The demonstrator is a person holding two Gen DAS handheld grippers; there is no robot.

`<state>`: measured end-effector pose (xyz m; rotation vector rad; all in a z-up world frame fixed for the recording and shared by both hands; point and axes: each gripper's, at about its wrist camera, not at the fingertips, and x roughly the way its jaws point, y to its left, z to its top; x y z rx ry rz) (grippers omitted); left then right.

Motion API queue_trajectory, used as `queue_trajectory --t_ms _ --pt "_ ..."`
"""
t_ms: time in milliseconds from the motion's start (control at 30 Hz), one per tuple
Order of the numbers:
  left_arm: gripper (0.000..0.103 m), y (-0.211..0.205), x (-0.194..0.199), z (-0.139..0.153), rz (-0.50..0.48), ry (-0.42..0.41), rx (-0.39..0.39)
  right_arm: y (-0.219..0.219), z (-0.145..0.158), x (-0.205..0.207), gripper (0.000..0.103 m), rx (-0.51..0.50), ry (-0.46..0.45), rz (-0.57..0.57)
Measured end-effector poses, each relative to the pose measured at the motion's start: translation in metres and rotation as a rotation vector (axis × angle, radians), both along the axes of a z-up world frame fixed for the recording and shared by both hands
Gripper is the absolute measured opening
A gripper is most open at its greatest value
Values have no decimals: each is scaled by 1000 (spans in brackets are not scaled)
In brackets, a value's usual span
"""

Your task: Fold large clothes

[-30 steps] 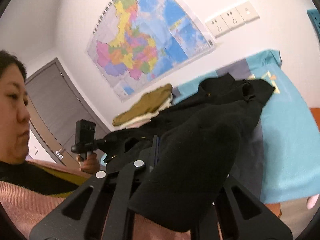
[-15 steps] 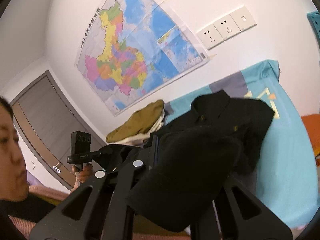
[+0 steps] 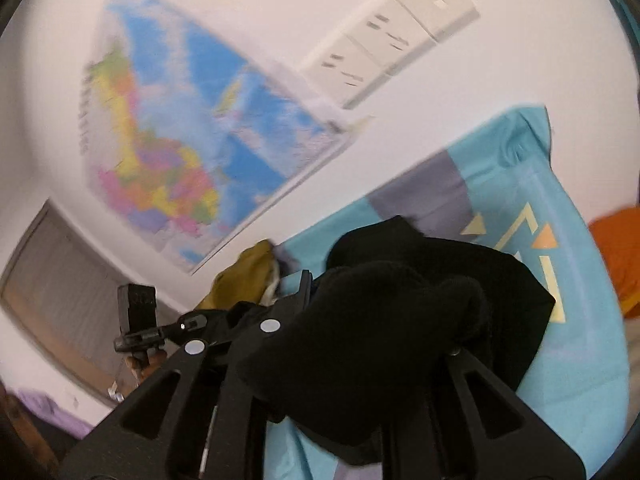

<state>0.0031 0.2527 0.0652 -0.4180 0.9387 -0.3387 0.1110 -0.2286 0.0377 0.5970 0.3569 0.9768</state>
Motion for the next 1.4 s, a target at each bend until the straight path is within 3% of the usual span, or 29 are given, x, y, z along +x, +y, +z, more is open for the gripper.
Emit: queue_trajectory --t_ms 167,233,267,333,400,467,567,633,733,833,933,967,1000,1067,1167,1267,1367,1400 --pt "12 16 64 -43 68 164 -18 20 -9 58 13 -44 102 -20" --pt "12 18 77 -55 74 197 -28 25 -15 78 14 -44 155 -36" --pt "12 18 84 -60 73 207 -26 27 -17 86 19 -55 170 -42" --pt "14 24 97 -69 92 237 -67 32 -23 101 38 -81 209 -42" --pt "14 31 105 -77 116 275 -131 32 -23 104 77 -89 211 -76" --pt "15 34 110 -81 114 276 -166 24 -18 96 90 -76 167 -143" --pt "23 38 106 -81 107 269 -189 17 -11 74 89 -96 105 -149" --pt "46 38 95 -76 87 208 -216 32 -2 49 88 -191 -11 -140" --pt "70 39 75 -61 98 113 -153 72 3 15 87 -388 -156 -115" --pt "70 36 52 -46 101 27 -113 118 -4 6 82 -586 -244 -123" --pt "75 17 38 -38 26 -31 -29 154 -20 18 53 -744 -252 -119" --pt "76 5 32 -37 -6 -43 20 159 -24 21 31 -776 -252 -131" --pt "77 -6 29 -38 -41 -50 64 161 -29 24 18 -801 -261 -144" --pt "78 -33 21 -41 -128 -61 158 155 -24 24 10 -767 -276 -165" --pt "78 -61 19 -49 -191 -82 254 122 8 11 9 -613 -325 -270" --pt "78 -78 26 -55 -227 -92 268 91 35 13 8 -451 -330 -354" --pt "75 -82 39 -72 -181 -66 328 108 25 46 9 -531 -260 -350" --pt "65 -81 44 -79 -156 -43 352 119 12 61 9 -610 -217 -349"
